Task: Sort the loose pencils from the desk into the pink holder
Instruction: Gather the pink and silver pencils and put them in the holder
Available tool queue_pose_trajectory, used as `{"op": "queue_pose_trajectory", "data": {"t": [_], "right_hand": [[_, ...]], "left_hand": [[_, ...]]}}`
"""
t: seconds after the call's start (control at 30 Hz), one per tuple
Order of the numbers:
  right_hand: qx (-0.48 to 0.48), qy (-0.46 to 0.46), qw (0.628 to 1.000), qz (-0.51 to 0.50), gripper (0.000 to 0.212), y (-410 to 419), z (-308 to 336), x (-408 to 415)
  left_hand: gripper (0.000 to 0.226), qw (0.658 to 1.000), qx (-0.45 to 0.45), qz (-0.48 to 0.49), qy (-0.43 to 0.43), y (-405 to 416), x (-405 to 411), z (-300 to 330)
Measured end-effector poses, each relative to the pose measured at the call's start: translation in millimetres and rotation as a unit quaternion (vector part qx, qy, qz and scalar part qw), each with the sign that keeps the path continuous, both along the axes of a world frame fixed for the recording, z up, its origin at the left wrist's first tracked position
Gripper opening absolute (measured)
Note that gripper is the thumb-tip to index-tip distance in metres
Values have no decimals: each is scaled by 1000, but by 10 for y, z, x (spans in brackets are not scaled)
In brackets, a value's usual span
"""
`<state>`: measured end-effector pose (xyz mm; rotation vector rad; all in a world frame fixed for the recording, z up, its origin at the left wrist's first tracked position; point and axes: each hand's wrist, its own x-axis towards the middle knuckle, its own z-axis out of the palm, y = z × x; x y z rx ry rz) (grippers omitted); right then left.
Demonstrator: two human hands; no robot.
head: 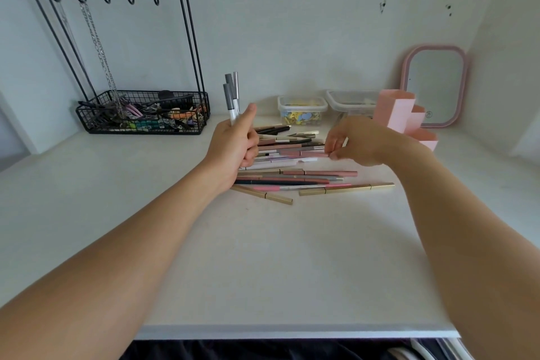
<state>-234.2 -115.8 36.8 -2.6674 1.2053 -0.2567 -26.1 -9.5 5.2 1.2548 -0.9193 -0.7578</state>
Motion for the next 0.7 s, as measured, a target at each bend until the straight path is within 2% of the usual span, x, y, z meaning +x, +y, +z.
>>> {"op": "queue_pose_trajectory", "data": {"t": [0.07, 0.13, 0.23, 0.3, 0.4, 0.47, 0.53, 0.6, 0.63, 0.7], "right_hand": [[13, -59, 998, -8, 7, 5, 57, -13], [70, -180, 981, -7, 5, 47, 79, 41], [214, -389, 895, 40, 3, 219, 61, 230], [260, -458, 847, 74, 3, 338, 24, 360], [298, -508, 804, 88, 4, 464, -63, 514], [314, -520, 790, 80, 8, 498, -132, 569], [315, -518, 791, 83, 11, 528, -191, 610], [303, -512, 799, 86, 12, 566, -234, 655], [296, -511, 802, 85, 11, 586, -247, 676], [289, -513, 804, 77, 7, 604, -271, 711]], "left_hand": [[51, 1000, 1, 5, 10, -5, -8, 2], [52, 1000, 0, 5, 16, -21, -16, -1], [53, 1000, -9, -10, 15, -27, -26, -15], [48, 999, -17, -28, 8, -21, -36, -21], [39, 998, -32, -48, 13, 1, -64, -15], [36, 998, -35, -57, 13, 0, -80, -11], [44, 997, -34, -66, 7, 2, -88, -20], [68, 997, -35, -70, -10, -17, -71, -50], [71, 997, -34, -69, -16, -26, -61, -66], [60, 997, -32, -64, -19, -46, -44, -92]]}}
